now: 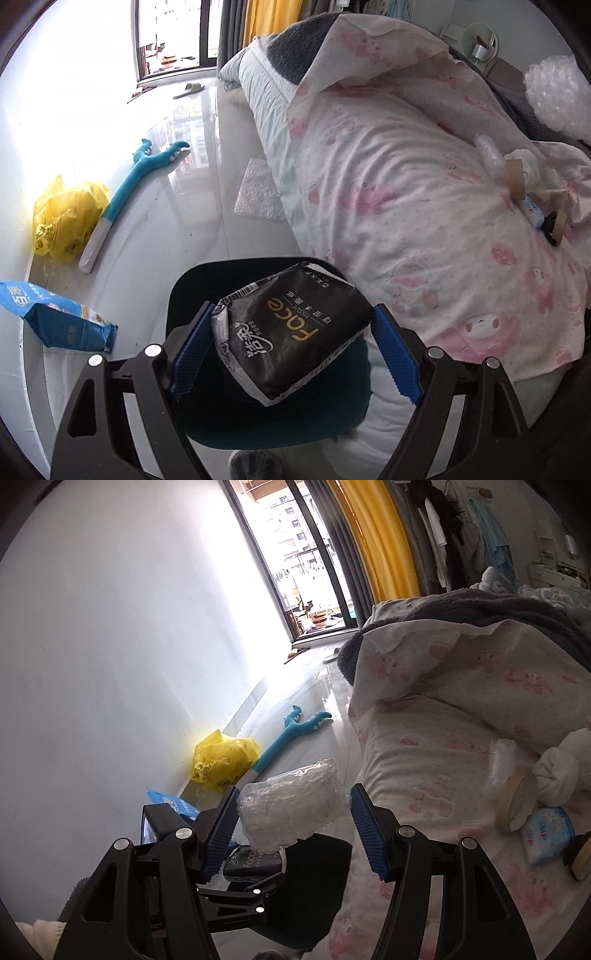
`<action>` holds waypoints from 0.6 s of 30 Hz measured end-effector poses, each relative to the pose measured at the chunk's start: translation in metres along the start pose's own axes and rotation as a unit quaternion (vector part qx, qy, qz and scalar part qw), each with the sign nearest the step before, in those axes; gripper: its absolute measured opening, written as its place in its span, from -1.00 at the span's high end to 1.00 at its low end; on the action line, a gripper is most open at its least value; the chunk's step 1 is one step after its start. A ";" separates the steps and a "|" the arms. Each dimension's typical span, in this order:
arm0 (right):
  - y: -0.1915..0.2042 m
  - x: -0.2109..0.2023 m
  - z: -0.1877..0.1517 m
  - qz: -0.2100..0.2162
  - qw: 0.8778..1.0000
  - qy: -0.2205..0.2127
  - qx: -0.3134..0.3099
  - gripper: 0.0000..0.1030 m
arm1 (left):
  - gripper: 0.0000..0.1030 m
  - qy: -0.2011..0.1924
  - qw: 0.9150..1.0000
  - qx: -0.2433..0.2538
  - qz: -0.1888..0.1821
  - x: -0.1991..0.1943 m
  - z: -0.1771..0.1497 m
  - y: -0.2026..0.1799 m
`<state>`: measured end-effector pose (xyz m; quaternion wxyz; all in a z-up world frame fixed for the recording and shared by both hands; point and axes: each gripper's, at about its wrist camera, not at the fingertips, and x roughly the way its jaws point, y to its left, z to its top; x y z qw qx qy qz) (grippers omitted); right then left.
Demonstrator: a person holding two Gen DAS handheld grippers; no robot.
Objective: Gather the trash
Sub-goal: 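Carry both items to the black bin and open the left tool over it, then lower the plastic wrap into the black bin and open the right tool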
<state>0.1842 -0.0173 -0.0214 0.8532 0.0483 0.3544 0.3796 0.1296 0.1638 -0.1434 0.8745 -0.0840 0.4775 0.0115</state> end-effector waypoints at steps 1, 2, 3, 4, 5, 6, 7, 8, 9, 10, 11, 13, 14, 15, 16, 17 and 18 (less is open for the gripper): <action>0.005 0.005 0.000 0.001 1.000 0.004 -0.002 -0.21 | -0.67 0.008 1.000 -0.004 0.001 0.002 -0.003 0.007; 0.010 0.009 -0.001 0.003 1.000 0.008 -0.004 -0.21 | -0.67 0.016 1.000 -0.008 0.000 0.005 -0.006 0.013; 0.015 0.013 -0.001 0.005 1.000 0.012 -0.005 -0.21 | -0.67 0.023 1.000 -0.010 -0.001 0.007 -0.007 0.016; 0.019 0.017 -0.001 0.007 1.000 0.016 -0.007 -0.21 | -0.67 0.031 0.999 -0.013 -0.002 0.010 -0.008 0.020; 0.024 0.022 -0.001 0.008 1.000 0.019 -0.008 -0.21 | -0.67 0.038 0.999 -0.016 -0.004 0.013 -0.010 0.024; 0.028 0.026 -0.002 0.009 1.000 0.023 -0.010 -0.21 | -0.67 0.044 0.999 -0.019 -0.007 0.015 -0.012 0.026; 0.031 0.030 -0.003 0.009 1.000 0.027 -0.011 -0.21 | -0.67 0.053 0.998 -0.023 -0.009 0.018 -0.014 0.029; 0.033 0.035 -0.003 0.009 0.999 0.031 -0.011 -0.21 | -0.70 0.064 0.998 -0.027 -0.012 0.021 -0.016 0.033; 0.036 0.039 -0.004 0.010 0.999 0.036 -0.011 -0.21 | -0.71 0.072 0.997 -0.031 -0.015 0.024 -0.017 0.036; 0.039 0.043 -0.004 0.010 0.999 0.040 -0.011 -0.21 | -0.74 0.081 0.996 -0.035 -0.016 0.026 -0.020 0.039; 0.041 0.048 -0.006 0.009 0.999 0.046 -0.011 -0.21 | -0.81 0.085 0.996 -0.037 -0.013 0.027 -0.023 0.042; 0.045 0.057 -0.007 0.011 0.998 0.056 -0.009 -0.21 | -0.84 0.090 0.995 -0.041 -0.011 0.027 -0.027 0.050; 0.048 0.061 -0.010 0.011 0.998 0.060 -0.009 -0.21 | -0.85 0.093 0.995 -0.045 -0.012 0.026 -0.029 0.054; 0.050 0.066 -0.010 0.009 0.998 0.066 -0.011 -0.21 | -0.85 0.095 0.994 -0.048 -0.012 0.025 -0.030 0.058; 0.052 0.072 -0.011 0.007 0.997 0.071 -0.012 -0.21 | -0.85 0.096 0.994 -0.052 -0.012 0.023 -0.032 0.062; 0.054 0.076 -0.013 0.007 0.997 0.075 -0.012 -0.21 | -0.86 0.094 0.994 -0.055 -0.012 0.021 -0.034 0.066; 0.056 0.080 -0.014 0.007 0.997 0.079 -0.012 -0.21 | -0.86 0.092 0.994 -0.056 -0.011 0.018 -0.035 0.070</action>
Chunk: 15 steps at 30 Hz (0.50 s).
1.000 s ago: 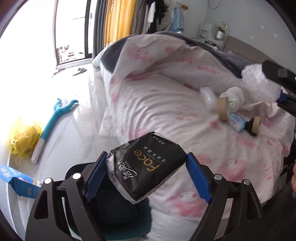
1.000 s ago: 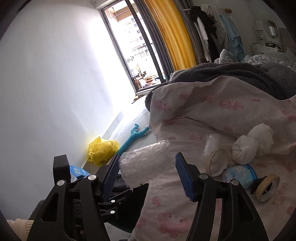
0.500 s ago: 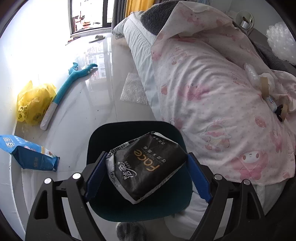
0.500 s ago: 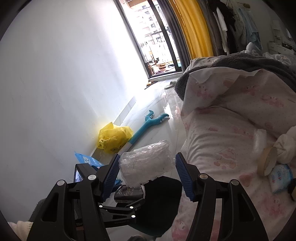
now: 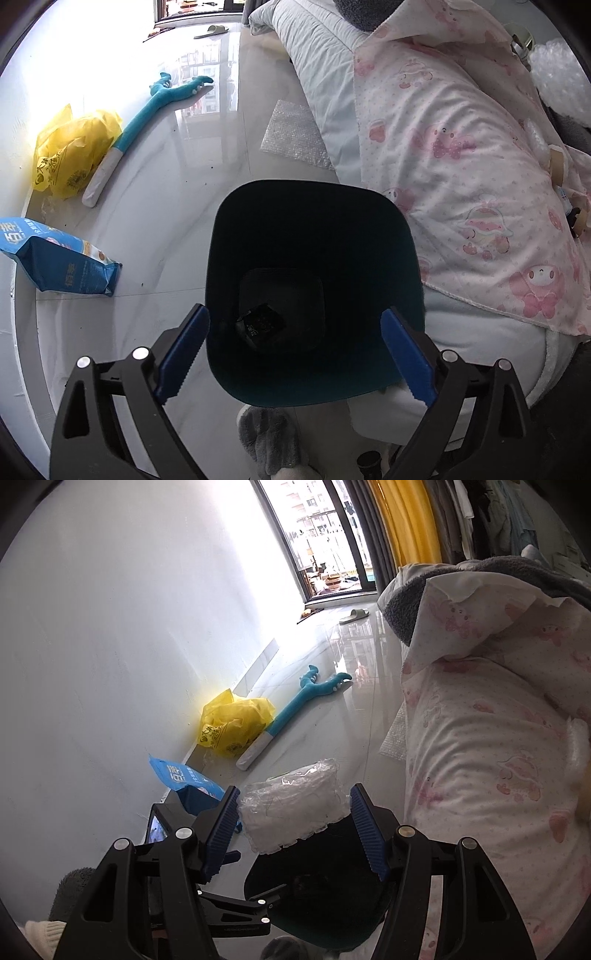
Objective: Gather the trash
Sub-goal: 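Lower the plastic wrap into the black bin and open the right tool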
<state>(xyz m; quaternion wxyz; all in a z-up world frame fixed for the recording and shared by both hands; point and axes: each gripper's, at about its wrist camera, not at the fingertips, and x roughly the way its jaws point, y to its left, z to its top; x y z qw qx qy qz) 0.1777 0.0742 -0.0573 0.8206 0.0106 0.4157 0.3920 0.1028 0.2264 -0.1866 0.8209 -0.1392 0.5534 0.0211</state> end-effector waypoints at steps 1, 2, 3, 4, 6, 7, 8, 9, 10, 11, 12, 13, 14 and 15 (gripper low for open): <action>0.002 0.004 -0.001 -0.002 1.000 0.004 0.000 -0.21 | -0.86 -0.002 1.000 -0.001 0.001 -0.002 0.000 0.003; 0.003 0.008 -0.002 -0.004 1.000 0.010 0.000 -0.21 | -0.86 -0.007 1.000 -0.002 0.003 -0.006 -0.001 0.007; 0.004 0.013 -0.003 -0.006 1.000 0.015 0.000 -0.21 | -0.86 -0.015 1.000 -0.004 0.005 -0.011 -0.002 0.011; 0.005 0.018 -0.004 -0.008 1.000 0.021 -0.001 -0.21 | -0.86 -0.022 1.000 -0.004 0.005 -0.015 -0.002 0.014; 0.005 0.030 -0.007 -0.015 0.999 0.038 0.000 -0.21 | -0.86 -0.041 0.999 -0.005 0.007 -0.027 -0.003 0.020; 0.005 0.036 -0.008 -0.016 0.999 0.044 0.001 -0.21 | -0.86 -0.053 0.999 -0.005 0.008 -0.033 -0.004 0.023; 0.004 0.040 -0.008 -0.018 0.999 0.049 0.001 -0.21 | -0.86 -0.063 0.998 -0.004 0.010 -0.038 -0.005 0.026; 0.004 0.045 -0.010 -0.022 0.998 0.055 0.000 -0.21 | -0.86 -0.072 0.997 -0.003 0.012 -0.043 -0.005 0.028; 0.004 0.049 -0.011 -0.025 0.998 0.062 -0.001 -0.21 | -0.86 -0.084 0.996 -0.001 0.017 -0.049 -0.006 0.031; 0.004 0.054 -0.012 -0.028 0.997 0.070 0.000 -0.21 | -0.85 -0.099 0.995 -0.001 0.020 -0.057 -0.006 0.033; 0.005 0.058 -0.013 -0.029 0.997 0.074 -0.002 -0.21 | -0.85 -0.110 0.994 -0.002 0.017 -0.062 -0.006 0.034; 0.005 0.062 -0.014 -0.032 0.996 0.078 -0.006 -0.21 | -0.85 -0.124 0.992 -0.004 0.008 -0.071 -0.005 0.036; 0.006 0.065 -0.015 -0.036 0.996 0.083 -0.011 -0.21 | -0.85 -0.138 0.990 -0.005 0.005 -0.079 -0.004 0.037; 0.007 0.071 -0.016 -0.039 0.995 0.089 -0.013 -0.21 | -0.85 -0.150 0.989 -0.001 0.006 -0.086 -0.002 0.037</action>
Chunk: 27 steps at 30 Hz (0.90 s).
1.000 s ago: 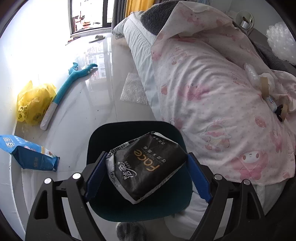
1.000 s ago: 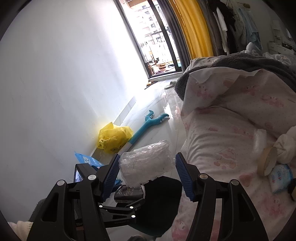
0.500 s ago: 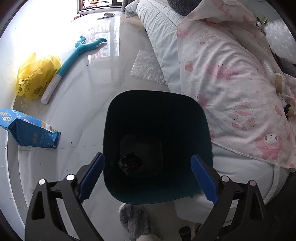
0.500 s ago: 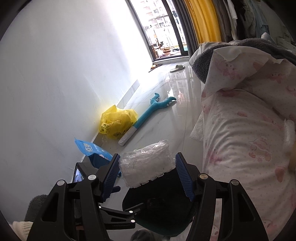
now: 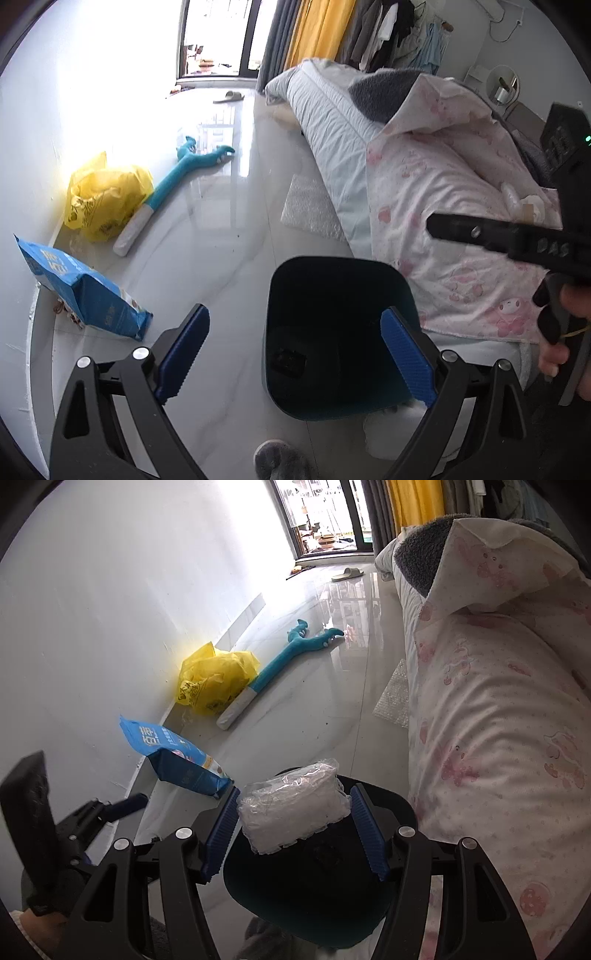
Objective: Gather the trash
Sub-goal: 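Lower the plastic wrap into the black bin and open the right tool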
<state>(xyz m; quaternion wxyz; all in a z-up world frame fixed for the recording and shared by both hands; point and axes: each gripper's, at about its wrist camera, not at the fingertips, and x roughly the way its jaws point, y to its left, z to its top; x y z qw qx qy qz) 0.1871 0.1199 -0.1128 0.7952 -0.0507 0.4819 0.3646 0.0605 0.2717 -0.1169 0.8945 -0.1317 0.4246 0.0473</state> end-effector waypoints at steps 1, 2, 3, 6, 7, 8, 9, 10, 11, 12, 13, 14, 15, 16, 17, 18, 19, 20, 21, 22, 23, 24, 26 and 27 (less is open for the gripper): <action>0.000 0.004 -0.001 -0.002 1.000 0.006 0.000 -0.21 | -0.85 -0.015 1.000 0.008 0.005 -0.007 0.004 0.000; 0.000 0.009 -0.001 -0.003 1.000 0.011 0.001 -0.21 | -0.85 -0.028 0.999 0.014 0.014 -0.013 0.007 0.000; -0.001 0.013 -0.002 -0.003 1.000 0.016 0.003 -0.21 | -0.85 -0.042 0.999 0.017 0.019 -0.019 0.012 0.000; -0.003 0.027 -0.004 -0.002 1.000 0.028 0.013 -0.21 | -0.84 -0.080 0.997 0.016 0.015 -0.037 0.026 0.000; -0.003 0.031 -0.006 -0.002 0.999 0.031 0.016 -0.21 | -0.84 -0.091 0.996 0.018 0.013 -0.042 0.029 -0.001; -0.004 0.036 -0.008 -0.003 0.999 0.035 0.018 -0.21 | -0.84 -0.105 0.994 0.021 0.012 -0.047 0.033 -0.002; -0.004 0.040 -0.009 -0.004 0.999 0.042 0.019 -0.21 | -0.84 -0.119 0.993 0.024 0.010 -0.053 0.037 -0.003; -0.004 0.045 -0.011 -0.004 0.999 0.047 0.019 -0.21 | -0.84 -0.126 0.992 0.025 0.009 -0.056 0.041 -0.003; -0.005 0.048 -0.013 -0.006 0.998 0.052 0.016 -0.21 | -0.84 -0.135 0.990 0.026 0.010 -0.060 0.044 -0.004; -0.006 0.052 -0.015 -0.009 0.998 0.058 0.013 -0.21 | -0.83 -0.143 0.989 0.028 0.010 -0.063 0.048 -0.005; -0.006 0.057 -0.018 -0.012 0.998 0.064 0.012 -0.21 | -0.81 -0.148 0.989 0.030 0.009 -0.067 0.051 -0.006; -0.006 0.062 -0.020 -0.014 0.997 0.070 0.012 -0.21 | -0.80 -0.153 0.988 0.033 0.007 -0.070 0.053 -0.008; -0.007 0.067 -0.022 -0.016 0.997 0.076 0.013 -0.21 | -0.80 -0.156 0.987 0.037 0.006 -0.072 0.054 -0.010; -0.007 0.072 -0.024 -0.019 0.996 0.082 0.013 -0.21 | -0.78 -0.158 0.987 0.040 0.004 -0.073 0.055 -0.012; -0.008 0.077 -0.026 -0.022 0.996 0.089 0.013 -0.21 | -0.74 -0.159 0.986 0.043 0.002 -0.074 0.054 -0.015; -0.010 0.082 -0.029 -0.024 0.995 0.095 0.015 -0.21 | -0.73 -0.157 0.987 0.047 -0.001 -0.073 0.055 -0.018; -0.011 0.086 -0.031 -0.025 0.994 0.102 0.018 -0.21 | -0.69 -0.155 0.987 0.050 -0.002 -0.072 0.055 -0.021; -0.013 0.089 -0.034 -0.027 0.994 0.108 0.020 -0.21 | -0.64 -0.153 0.987 0.055 -0.002 -0.071 0.054 -0.024; -0.013 0.093 -0.036 -0.031 0.993 0.115 0.020 -0.21 | -0.62 -0.154 0.986 0.060 -0.002 -0.071 0.055 -0.028; -0.014 0.096 -0.038 -0.036 0.992 0.121 0.019 -0.21 | -0.58 -0.155 0.986 0.064 -0.003 -0.073 0.052 -0.030; -0.015 0.099 -0.040 -0.041 0.991 0.126 0.017 -0.21 | -0.55 -0.156 0.985 0.067 -0.006 -0.074 0.052 -0.032; -0.016 0.100 -0.042 -0.044 0.990 0.130 0.016 -0.21 | -0.54 -0.157 0.985 0.068 -0.010 -0.075 0.051 -0.034; -0.016 0.100 -0.043 -0.051 0.989 0.137 0.013 -0.26 | -0.51 -0.161 0.984 0.070 -0.015 -0.077 0.053 -0.038; -0.015 0.100 -0.044 -0.054 0.989 0.141 0.009 -0.32 | -0.51 -0.163 0.984 0.071 -0.016 -0.078 0.053 -0.039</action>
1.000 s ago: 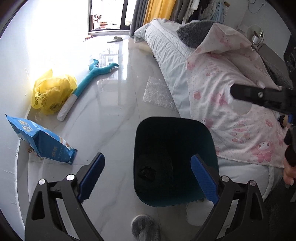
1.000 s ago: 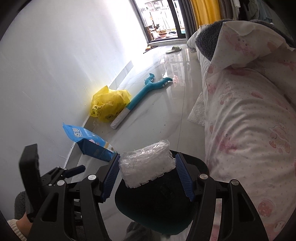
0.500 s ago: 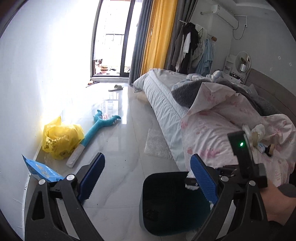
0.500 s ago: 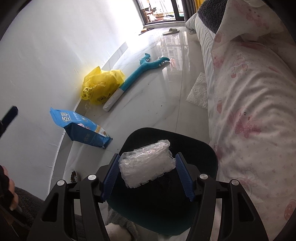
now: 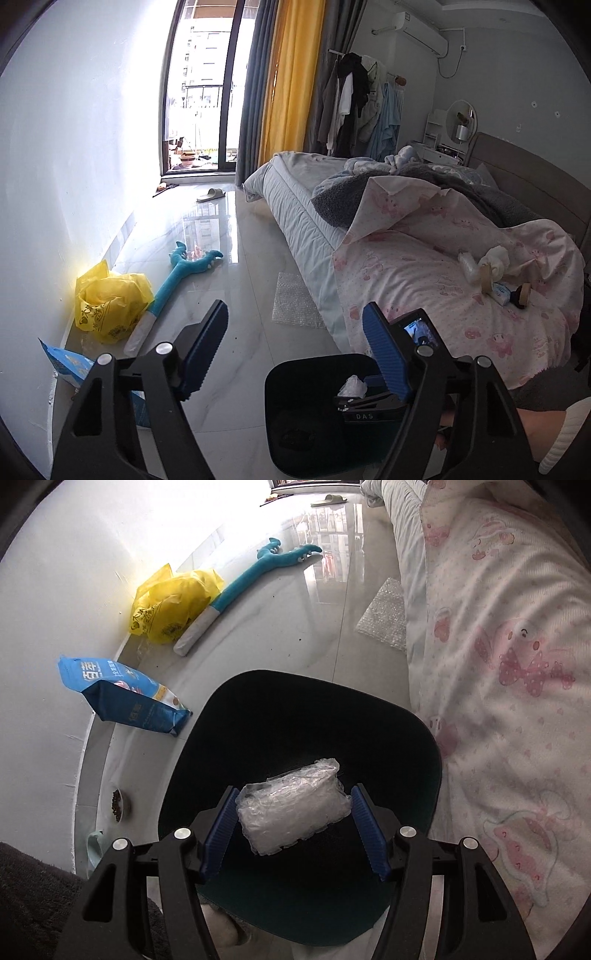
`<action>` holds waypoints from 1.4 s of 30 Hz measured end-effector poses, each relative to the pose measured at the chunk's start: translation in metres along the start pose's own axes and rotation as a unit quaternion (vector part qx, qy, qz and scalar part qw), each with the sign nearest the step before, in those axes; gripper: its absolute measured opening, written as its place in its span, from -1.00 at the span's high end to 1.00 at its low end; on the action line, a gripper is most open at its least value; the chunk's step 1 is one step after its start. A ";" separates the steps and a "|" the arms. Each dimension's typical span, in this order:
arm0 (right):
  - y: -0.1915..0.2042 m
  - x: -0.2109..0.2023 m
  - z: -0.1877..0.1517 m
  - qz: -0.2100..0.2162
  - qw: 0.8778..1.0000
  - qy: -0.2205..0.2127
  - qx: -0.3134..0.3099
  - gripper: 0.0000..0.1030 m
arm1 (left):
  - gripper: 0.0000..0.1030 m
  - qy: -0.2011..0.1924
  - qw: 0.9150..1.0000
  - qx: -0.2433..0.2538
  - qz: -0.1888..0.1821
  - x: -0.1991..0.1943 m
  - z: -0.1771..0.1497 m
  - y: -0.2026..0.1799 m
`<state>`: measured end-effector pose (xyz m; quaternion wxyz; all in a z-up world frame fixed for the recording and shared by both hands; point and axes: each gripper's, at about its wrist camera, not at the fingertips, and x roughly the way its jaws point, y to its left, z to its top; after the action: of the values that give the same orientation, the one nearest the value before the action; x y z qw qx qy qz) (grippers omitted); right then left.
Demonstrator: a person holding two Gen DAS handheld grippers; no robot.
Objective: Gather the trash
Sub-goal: 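Lower the plastic wrap into the black bin and open the right tool, then move both tools back toward the remaining items on the bed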
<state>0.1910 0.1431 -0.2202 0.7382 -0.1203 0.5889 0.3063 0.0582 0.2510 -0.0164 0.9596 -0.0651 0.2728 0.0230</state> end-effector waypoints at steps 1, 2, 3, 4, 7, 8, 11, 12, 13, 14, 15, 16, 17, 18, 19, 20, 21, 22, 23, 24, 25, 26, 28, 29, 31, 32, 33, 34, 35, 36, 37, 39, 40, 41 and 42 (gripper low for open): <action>0.001 -0.001 -0.001 -0.002 1.000 0.003 -0.005 -0.37 | -0.51 -0.003 1.000 0.002 -0.002 0.000 0.001 -0.003; 0.002 -0.003 -0.002 -0.001 1.000 0.004 -0.010 -0.46 | -0.51 -0.003 1.000 0.002 -0.003 -0.001 0.002 -0.003; 0.001 -0.005 -0.003 -0.002 1.000 0.004 -0.013 -0.49 | -0.51 -0.004 1.000 0.001 -0.004 -0.001 0.003 -0.004; 0.001 -0.007 -0.003 -0.002 1.000 0.002 -0.015 -0.49 | -0.51 -0.005 1.000 0.000 -0.005 -0.001 0.005 -0.006; -0.004 -0.020 -0.005 0.010 1.000 -0.012 -0.011 -0.54 | -0.51 -0.015 1.000 -0.001 -0.005 -0.002 0.011 -0.011; -0.005 -0.025 -0.006 0.013 1.000 -0.018 -0.011 -0.57 | -0.51 -0.018 1.000 0.000 -0.006 -0.002 0.013 -0.015; -0.007 -0.044 -0.008 0.020 0.999 -0.040 -0.021 -0.57 | -0.52 -0.027 1.000 0.002 -0.009 -0.004 0.020 -0.025; -0.008 -0.050 -0.008 0.028 0.998 -0.048 -0.022 -0.57 | -0.52 -0.029 1.000 0.004 -0.008 -0.003 0.022 -0.028; -0.009 -0.058 -0.007 0.035 0.997 -0.059 -0.025 -0.57 | -0.52 -0.032 0.999 0.008 -0.007 -0.003 0.024 -0.032; -0.009 -0.065 -0.007 0.039 0.996 -0.070 -0.030 -0.57 | -0.52 -0.036 0.999 0.012 -0.006 -0.003 0.026 -0.036; -0.009 -0.073 -0.007 0.041 0.995 -0.081 -0.036 -0.58 | -0.52 -0.038 0.999 0.014 -0.007 -0.003 0.027 -0.039; -0.009 -0.081 -0.008 0.041 0.994 -0.091 -0.042 -0.58 | -0.53 -0.039 0.999 0.017 -0.010 -0.002 0.028 -0.043; -0.010 -0.088 -0.009 0.042 0.993 -0.101 -0.048 -0.59 | -0.54 -0.041 0.999 0.019 -0.012 -0.002 0.029 -0.047; -0.012 -0.095 -0.010 0.043 0.992 -0.110 -0.054 -0.59 | -0.54 -0.042 0.999 0.020 -0.015 -0.001 0.030 -0.050; -0.014 -0.101 -0.011 0.043 0.990 -0.118 -0.058 -0.59 | -0.56 -0.044 0.999 0.022 -0.016 -0.001 0.032 -0.054; -0.016 -0.107 -0.013 0.042 0.989 -0.125 -0.061 -0.59 | -0.57 -0.044 0.999 0.023 -0.016 0.000 0.033 -0.058; -0.019 -0.113 -0.014 0.042 0.988 -0.133 -0.063 -0.59 | -0.57 -0.044 0.999 0.023 -0.019 0.002 0.034 -0.062; -0.022 -0.119 -0.015 0.041 0.987 -0.141 -0.065 -0.59 | -0.58 -0.044 0.999 0.022 -0.021 0.003 0.035 -0.064; -0.026 -0.124 -0.017 0.039 0.986 -0.148 -0.065 -0.59 | -0.61 -0.044 0.999 0.021 -0.023 0.005 0.037 -0.069; -0.030 -0.129 -0.018 0.036 0.985 -0.154 -0.065 -0.59 | -0.62 -0.043 0.999 0.019 -0.025 0.007 0.038 -0.072; -0.035 -0.134 -0.019 0.034 0.985 -0.160 -0.064 -0.59 | -0.64 -0.042 0.999 0.016 -0.029 0.009 0.040 -0.076; -0.040 -0.139 -0.020 0.033 0.984 -0.166 -0.061 -0.59 | -0.67 -0.042 0.998 0.014 -0.033 0.011 0.041 -0.079; -0.052 -0.149 -0.024 0.029 0.982 -0.180 -0.055 -0.59 | -0.70 -0.041 0.998 0.011 -0.038 0.015 0.043 -0.085; -0.058 -0.154 -0.026 0.027 0.981 -0.186 -0.051 -0.59 | -0.71 -0.039 0.998 0.009 -0.042 0.017 0.045 -0.089; -0.073 -0.164 -0.028 0.017 0.979 -0.198 -0.046 -0.59 | -0.75 -0.037 0.998 0.004 -0.050 0.023 0.047 -0.096; -0.078 -0.168 -0.029 0.010 0.978 -0.203 -0.044 -0.59 | -0.75 -0.035 0.998 0.003 -0.053 0.025 0.048 -0.100; -0.083 -0.172 -0.031 0.005 0.977 -0.209 -0.043 -0.59 | -0.75 -0.032 0.998 0.002 -0.057 0.028 0.048 -0.103; -0.089 -0.176 -0.033 0.001 0.976 -0.214 -0.041 -0.59 | -0.75 -0.029 0.998 0.001 -0.061 0.032 0.049 -0.108; -0.095 -0.179 -0.035 -0.001 0.975 -0.219 -0.038 -0.59 | -0.76 -0.028 0.998 0.001 -0.064 0.035 0.049 -0.112; -0.100 -0.182 -0.037 -0.004 0.974 -0.222 -0.034 -0.60 | -0.76 -0.026 0.997 0.002 -0.067 0.038 0.050 -0.117; -0.106 -0.184 -0.039 -0.007 0.974 -0.225 -0.030 -0.60 | -0.76 -0.024 0.997 0.004 -0.070 0.040 0.050 -0.120; -0.119 -0.189 -0.045 -0.015 0.973 -0.231 -0.021 -0.60 | -0.78 -0.022 0.997 0.007 -0.076 0.045 0.050 -0.130; -0.126 -0.191 -0.048 -0.018 0.972 -0.234 -0.017 -0.60 | -0.78 -0.021 0.997 0.008 -0.079 0.047 0.050 -0.133; -0.132 -0.194 -0.050 -0.020 0.971 -0.239 -0.012 -0.60 | -0.78 -0.019 0.996 0.010 -0.083 0.051 0.050 -0.138; -0.137 -0.197 -0.053 -0.022 0.969 -0.244 -0.009 -0.60 | -0.79 -0.017 0.996 0.011 -0.085 0.053 0.050 -0.141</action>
<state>0.2070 -0.0538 -0.0736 0.8652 -0.0619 0.3850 0.3153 0.1404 0.1184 0.0135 0.9633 -0.0766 0.2502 -0.0606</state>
